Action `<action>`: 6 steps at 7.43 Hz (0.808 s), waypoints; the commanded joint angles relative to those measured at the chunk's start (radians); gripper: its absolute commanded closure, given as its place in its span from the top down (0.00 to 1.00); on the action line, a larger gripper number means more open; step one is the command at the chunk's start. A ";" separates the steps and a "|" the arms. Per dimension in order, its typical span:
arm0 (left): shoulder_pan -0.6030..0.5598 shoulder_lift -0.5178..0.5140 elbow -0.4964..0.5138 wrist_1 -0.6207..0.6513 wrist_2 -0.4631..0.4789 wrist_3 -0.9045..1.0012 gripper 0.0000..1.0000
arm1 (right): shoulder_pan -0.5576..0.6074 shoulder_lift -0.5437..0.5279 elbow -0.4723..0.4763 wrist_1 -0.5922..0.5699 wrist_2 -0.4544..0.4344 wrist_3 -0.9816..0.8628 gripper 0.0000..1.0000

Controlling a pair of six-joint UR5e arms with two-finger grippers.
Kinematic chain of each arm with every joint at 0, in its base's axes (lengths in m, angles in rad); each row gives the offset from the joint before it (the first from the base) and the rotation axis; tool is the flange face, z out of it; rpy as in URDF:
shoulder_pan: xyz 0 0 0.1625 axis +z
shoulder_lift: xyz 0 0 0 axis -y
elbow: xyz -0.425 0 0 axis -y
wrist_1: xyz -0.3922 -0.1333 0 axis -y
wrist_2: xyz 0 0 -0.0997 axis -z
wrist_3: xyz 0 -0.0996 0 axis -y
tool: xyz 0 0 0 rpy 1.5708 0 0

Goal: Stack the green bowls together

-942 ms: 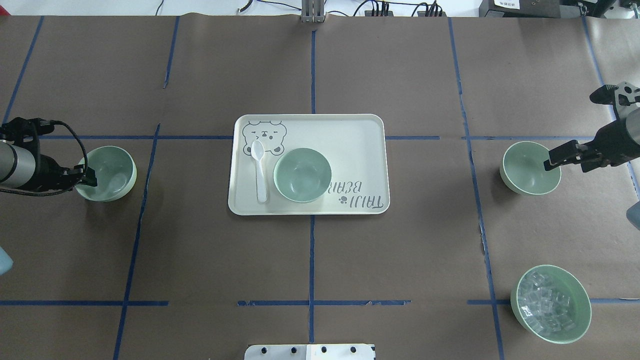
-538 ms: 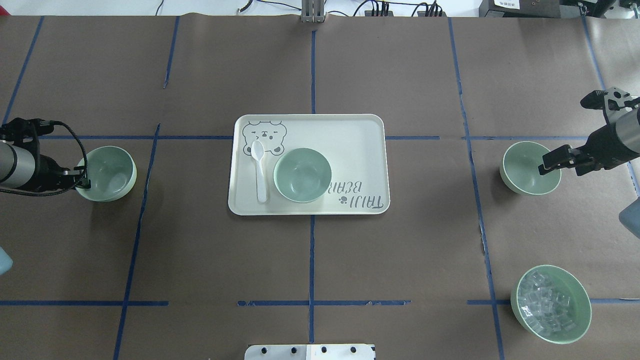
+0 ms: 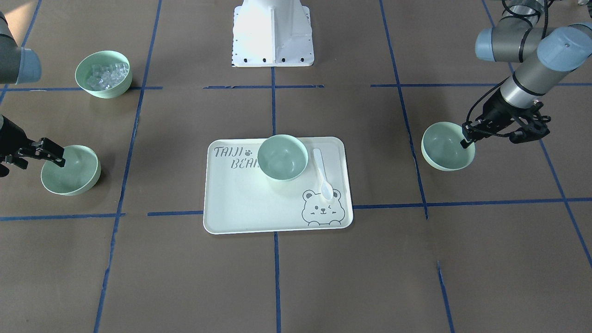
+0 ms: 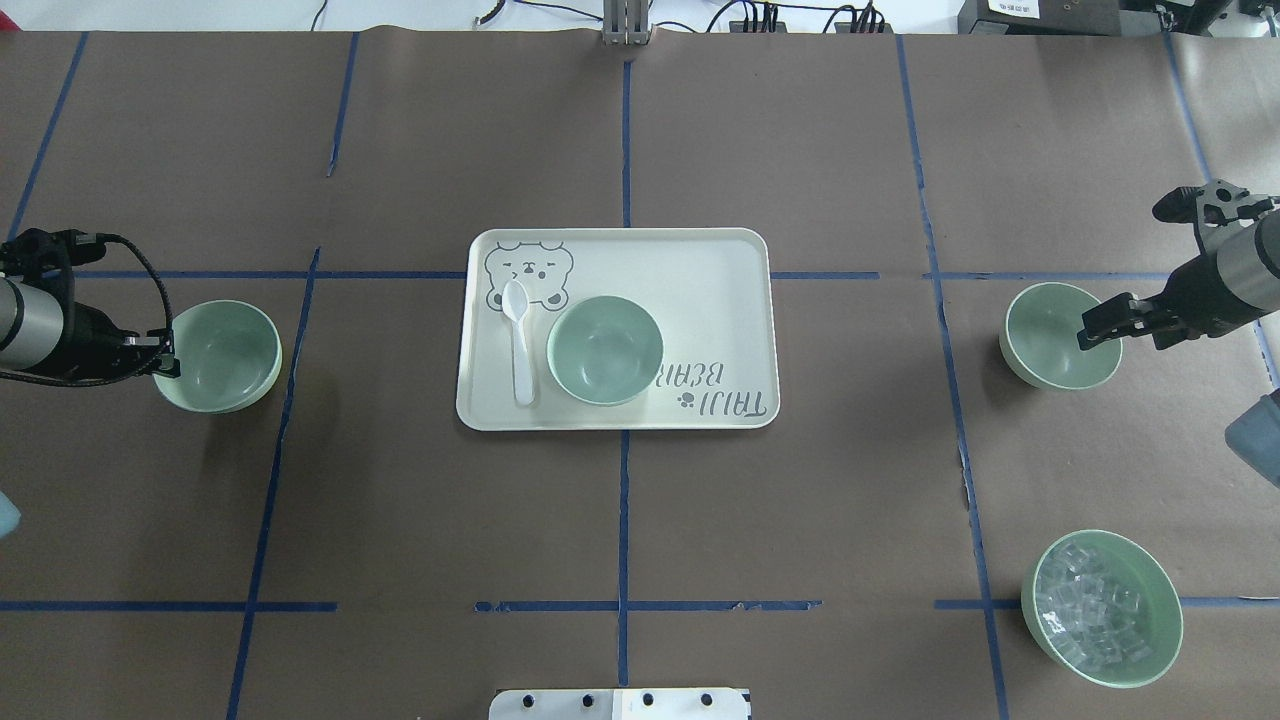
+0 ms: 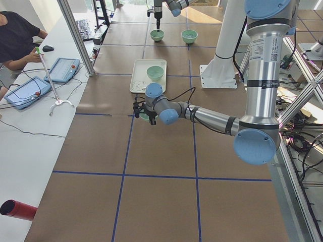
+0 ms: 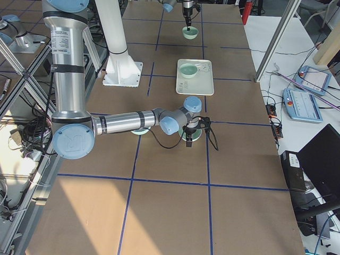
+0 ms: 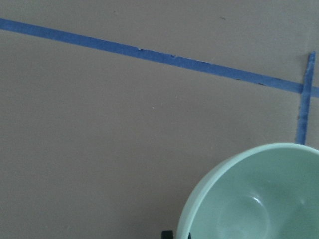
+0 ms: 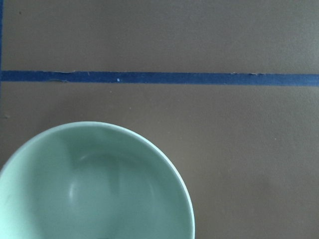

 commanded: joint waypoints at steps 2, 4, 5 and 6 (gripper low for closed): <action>-0.031 -0.238 -0.049 0.318 -0.022 -0.047 0.00 | -0.003 0.010 -0.044 0.018 -0.003 0.002 0.95; 0.005 -0.349 -0.029 0.319 -0.022 -0.243 0.00 | -0.005 0.011 -0.042 0.021 0.002 -0.007 0.00; 0.059 -0.399 -0.020 0.323 -0.020 -0.337 0.00 | -0.005 0.011 -0.036 0.021 0.008 -0.007 0.00; 0.105 -0.469 0.022 0.321 0.004 -0.415 0.00 | -0.005 0.013 -0.039 0.021 0.011 -0.005 0.00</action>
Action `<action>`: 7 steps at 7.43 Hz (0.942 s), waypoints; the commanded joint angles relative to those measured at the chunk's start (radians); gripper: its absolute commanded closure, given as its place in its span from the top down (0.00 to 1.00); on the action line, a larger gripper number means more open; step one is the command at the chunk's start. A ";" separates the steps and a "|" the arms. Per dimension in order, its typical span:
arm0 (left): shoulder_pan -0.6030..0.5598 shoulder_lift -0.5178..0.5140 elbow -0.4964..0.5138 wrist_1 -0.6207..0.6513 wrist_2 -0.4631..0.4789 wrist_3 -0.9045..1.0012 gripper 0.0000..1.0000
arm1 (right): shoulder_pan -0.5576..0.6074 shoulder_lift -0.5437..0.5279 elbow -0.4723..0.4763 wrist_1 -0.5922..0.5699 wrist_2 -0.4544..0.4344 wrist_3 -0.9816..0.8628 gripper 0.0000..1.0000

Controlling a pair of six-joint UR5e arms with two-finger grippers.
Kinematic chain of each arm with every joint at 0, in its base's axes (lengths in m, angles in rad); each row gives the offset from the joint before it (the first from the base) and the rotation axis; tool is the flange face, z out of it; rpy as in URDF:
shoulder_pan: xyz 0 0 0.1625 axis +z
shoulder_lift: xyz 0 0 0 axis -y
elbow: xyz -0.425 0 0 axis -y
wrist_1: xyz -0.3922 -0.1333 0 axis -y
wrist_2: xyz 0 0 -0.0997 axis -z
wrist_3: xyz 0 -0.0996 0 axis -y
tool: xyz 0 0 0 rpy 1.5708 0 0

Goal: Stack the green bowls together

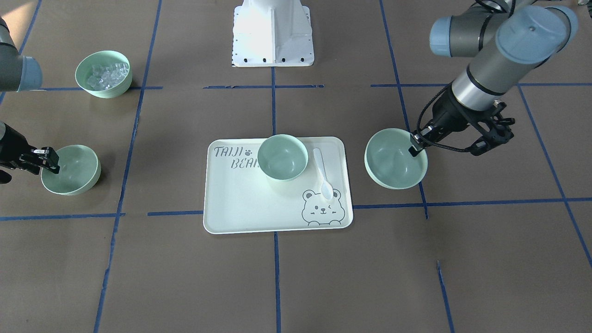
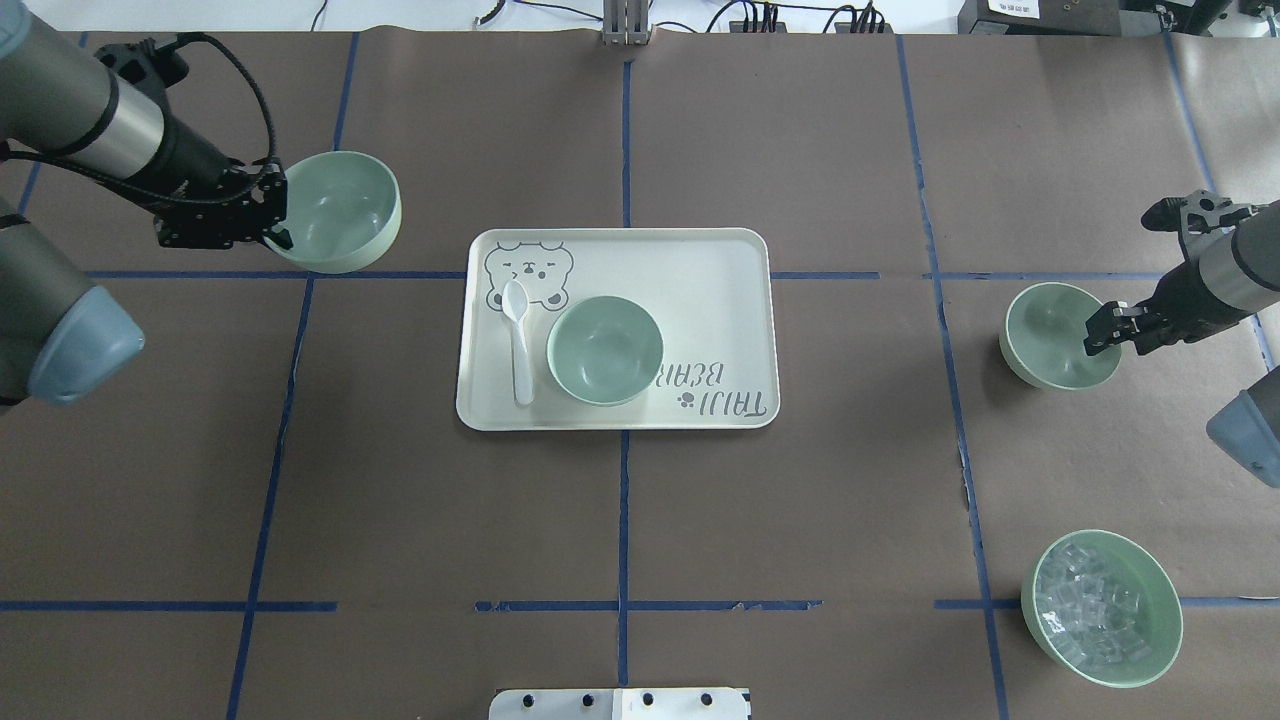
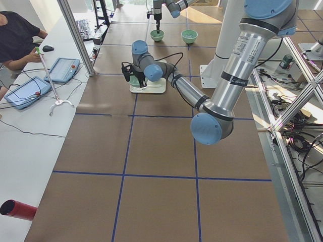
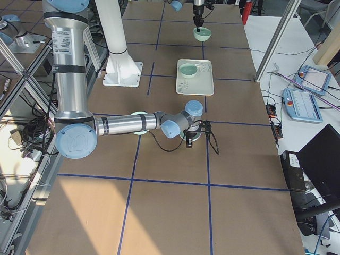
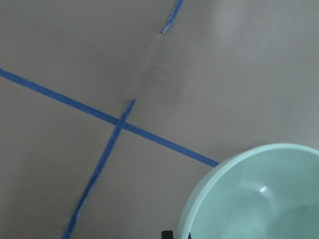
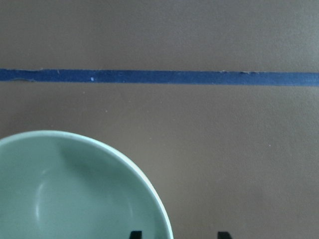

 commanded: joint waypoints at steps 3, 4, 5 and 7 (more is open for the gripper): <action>0.209 -0.209 0.107 -0.008 0.116 -0.265 0.00 | 0.064 0.033 0.004 -0.013 0.133 0.010 0.00; 0.249 -0.245 0.136 -0.011 0.163 -0.294 0.00 | 0.116 0.044 0.003 -0.018 0.202 0.010 0.00; 0.302 -0.251 0.137 -0.013 0.221 -0.303 0.00 | 0.154 0.044 0.001 -0.018 0.250 0.010 0.00; 0.344 -0.253 0.159 -0.048 0.272 -0.323 0.00 | 0.179 0.069 0.001 -0.041 0.284 0.010 0.00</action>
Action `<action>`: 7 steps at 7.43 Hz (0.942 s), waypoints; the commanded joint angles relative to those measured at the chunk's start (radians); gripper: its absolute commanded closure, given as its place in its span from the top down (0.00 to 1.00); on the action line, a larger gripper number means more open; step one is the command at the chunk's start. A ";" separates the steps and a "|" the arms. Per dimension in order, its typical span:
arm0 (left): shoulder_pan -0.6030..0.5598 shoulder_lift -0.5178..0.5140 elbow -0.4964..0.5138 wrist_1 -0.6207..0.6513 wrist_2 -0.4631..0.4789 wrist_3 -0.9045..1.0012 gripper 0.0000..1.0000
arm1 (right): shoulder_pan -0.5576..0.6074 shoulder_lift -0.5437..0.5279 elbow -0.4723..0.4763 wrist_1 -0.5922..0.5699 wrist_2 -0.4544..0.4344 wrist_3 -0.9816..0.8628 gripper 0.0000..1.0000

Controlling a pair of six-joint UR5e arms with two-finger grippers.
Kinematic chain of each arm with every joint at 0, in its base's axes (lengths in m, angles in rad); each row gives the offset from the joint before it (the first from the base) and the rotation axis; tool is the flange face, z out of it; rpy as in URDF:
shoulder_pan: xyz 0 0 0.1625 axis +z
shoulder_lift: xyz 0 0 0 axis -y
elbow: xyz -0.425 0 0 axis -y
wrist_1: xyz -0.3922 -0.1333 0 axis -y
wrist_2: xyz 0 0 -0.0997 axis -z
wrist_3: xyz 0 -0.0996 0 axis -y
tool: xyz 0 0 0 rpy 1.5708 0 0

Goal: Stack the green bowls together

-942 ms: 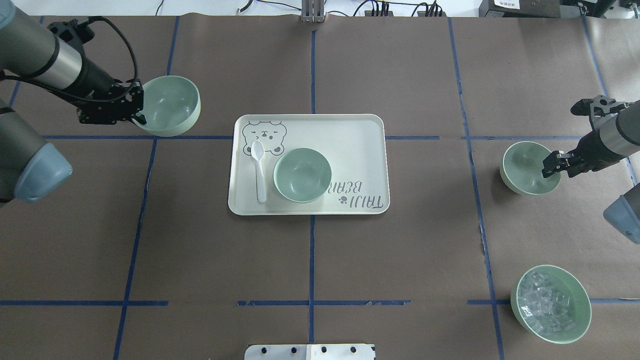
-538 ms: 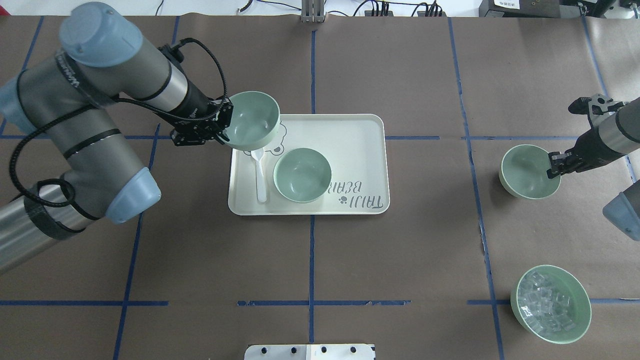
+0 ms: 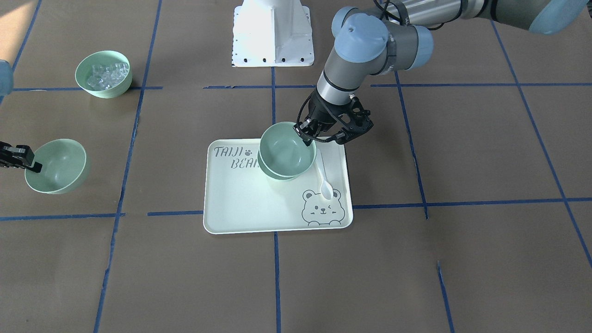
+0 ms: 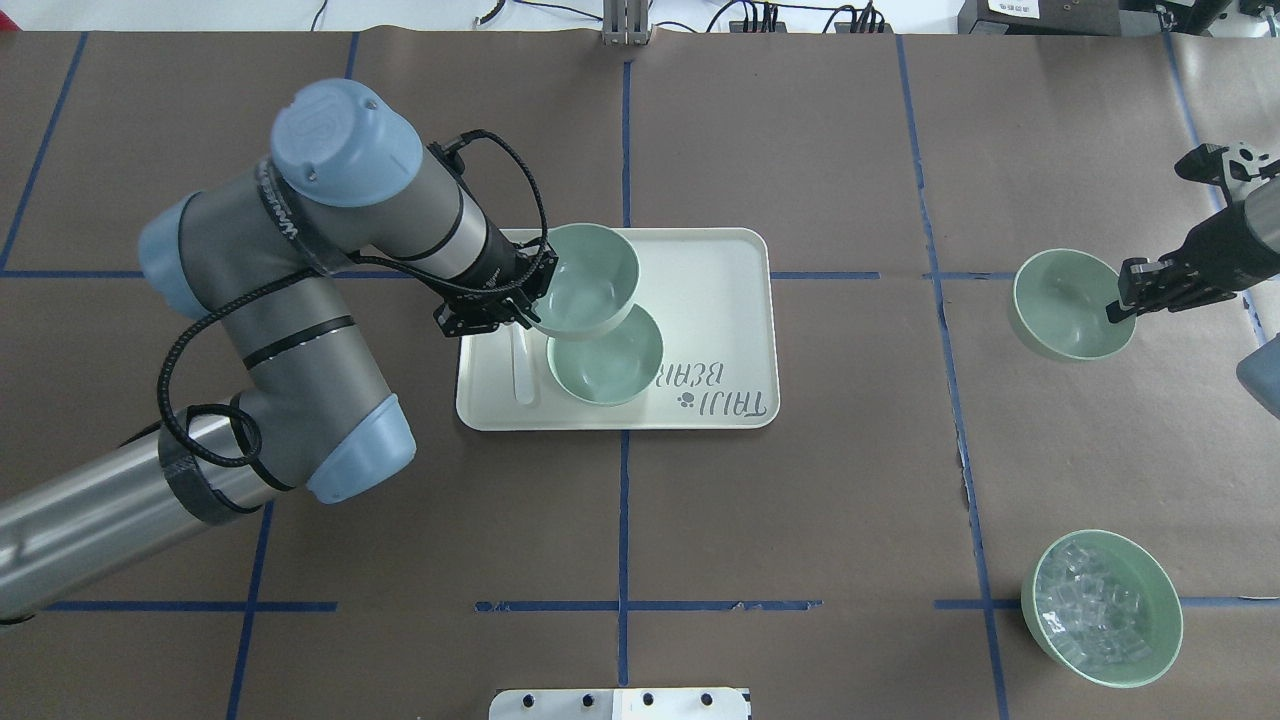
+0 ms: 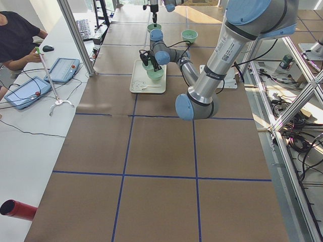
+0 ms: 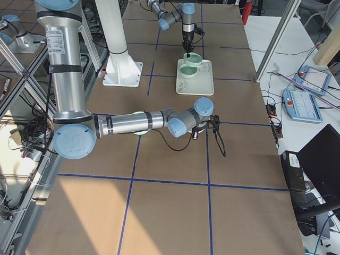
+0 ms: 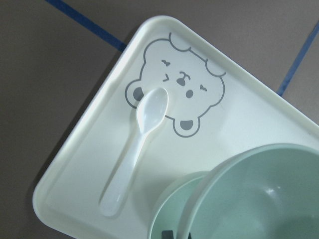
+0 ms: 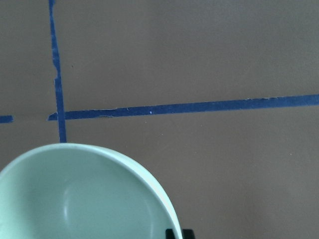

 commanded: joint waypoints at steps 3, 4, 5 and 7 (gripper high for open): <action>0.026 0.008 0.017 -0.025 0.038 -0.016 0.00 | 0.024 0.029 0.013 -0.027 0.030 0.002 0.00; 0.026 0.020 0.014 -0.027 0.074 -0.006 0.99 | 0.024 0.030 0.047 -0.030 0.042 0.006 0.00; 0.026 0.028 0.005 -0.027 0.093 0.002 1.00 | 0.022 0.044 0.085 -0.043 0.054 0.008 0.00; 0.020 0.045 -0.038 -0.014 0.089 0.014 1.00 | 0.022 0.156 0.141 -0.190 0.079 0.012 0.00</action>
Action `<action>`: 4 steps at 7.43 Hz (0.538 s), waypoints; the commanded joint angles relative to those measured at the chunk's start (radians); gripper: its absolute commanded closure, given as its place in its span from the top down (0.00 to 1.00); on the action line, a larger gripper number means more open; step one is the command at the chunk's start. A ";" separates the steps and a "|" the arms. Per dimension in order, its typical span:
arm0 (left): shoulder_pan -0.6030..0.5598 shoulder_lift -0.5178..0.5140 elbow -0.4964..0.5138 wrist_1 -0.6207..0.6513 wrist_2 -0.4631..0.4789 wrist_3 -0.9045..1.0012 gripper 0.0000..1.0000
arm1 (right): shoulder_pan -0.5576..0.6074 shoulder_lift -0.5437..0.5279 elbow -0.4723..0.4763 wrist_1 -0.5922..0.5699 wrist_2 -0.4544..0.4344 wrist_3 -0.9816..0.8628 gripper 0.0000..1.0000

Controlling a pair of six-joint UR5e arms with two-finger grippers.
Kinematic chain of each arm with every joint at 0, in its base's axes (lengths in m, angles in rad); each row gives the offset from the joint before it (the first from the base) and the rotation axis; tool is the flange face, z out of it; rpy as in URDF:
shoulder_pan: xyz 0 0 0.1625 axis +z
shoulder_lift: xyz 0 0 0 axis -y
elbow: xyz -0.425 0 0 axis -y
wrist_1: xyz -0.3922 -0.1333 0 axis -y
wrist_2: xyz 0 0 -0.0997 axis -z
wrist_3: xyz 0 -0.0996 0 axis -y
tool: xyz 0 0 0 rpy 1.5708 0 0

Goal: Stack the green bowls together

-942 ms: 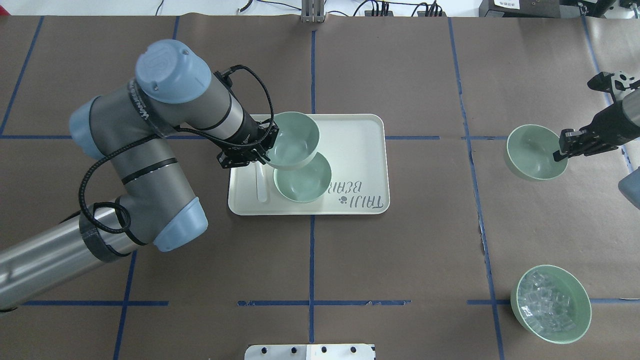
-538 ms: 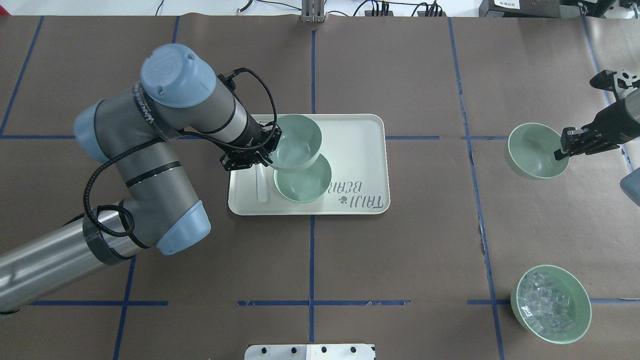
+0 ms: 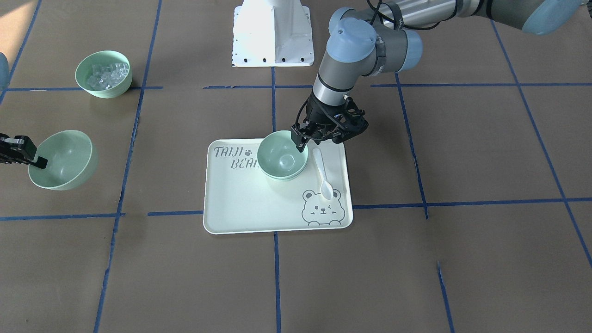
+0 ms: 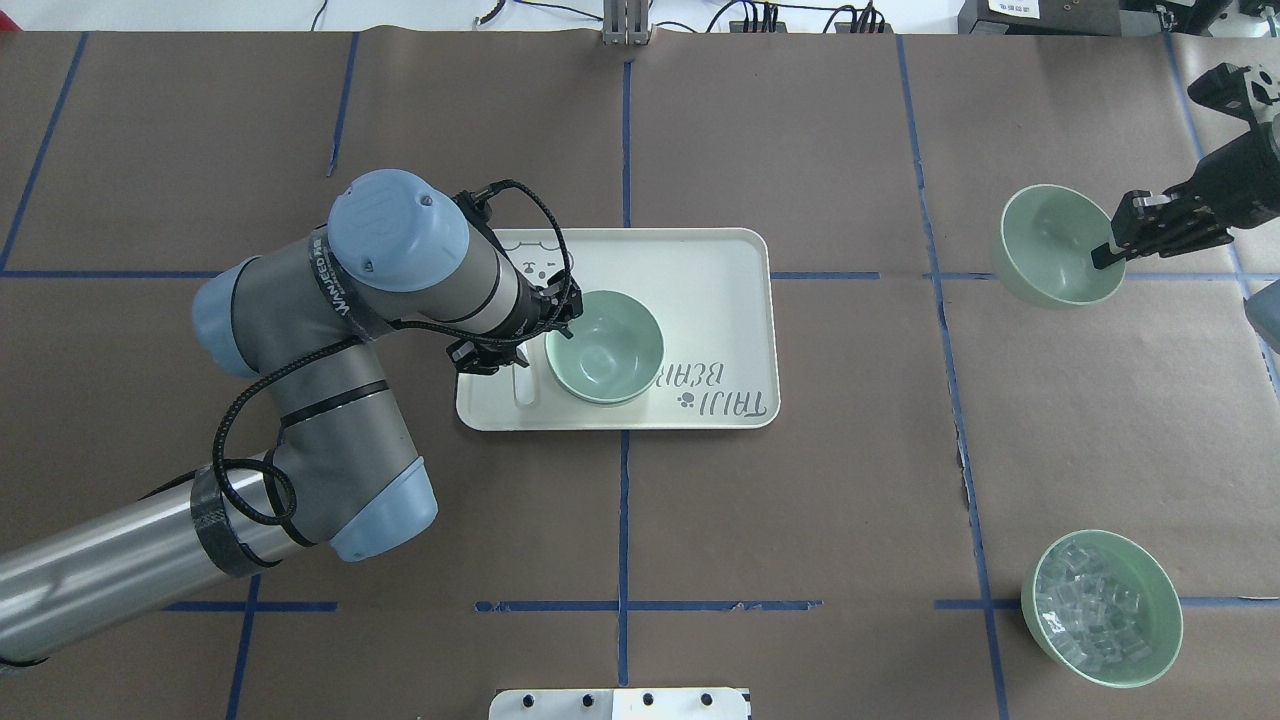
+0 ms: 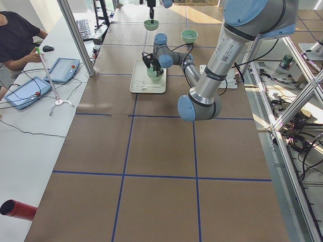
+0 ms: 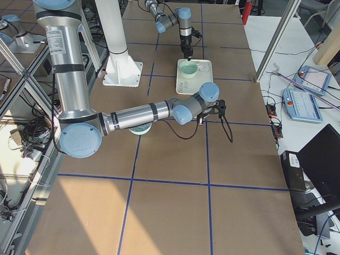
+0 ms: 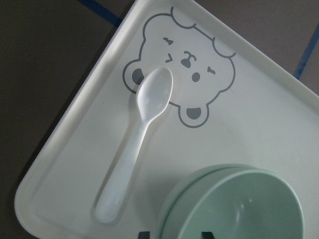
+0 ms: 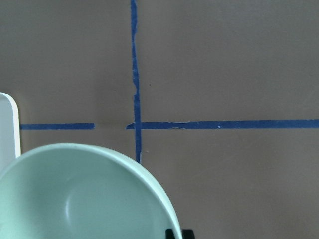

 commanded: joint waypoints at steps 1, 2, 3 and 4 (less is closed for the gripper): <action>-0.039 0.043 -0.059 0.009 -0.001 0.085 1.00 | -0.032 0.130 0.055 -0.123 0.013 0.086 0.00; -0.087 0.066 -0.077 0.013 -0.013 0.168 1.00 | -0.089 0.199 0.058 -0.121 -0.002 0.214 0.00; -0.131 0.086 -0.078 0.029 -0.058 0.256 1.00 | -0.173 0.262 0.068 -0.120 -0.059 0.329 0.00; -0.185 0.112 -0.100 0.047 -0.070 0.335 1.00 | -0.285 0.308 0.096 -0.120 -0.175 0.426 0.00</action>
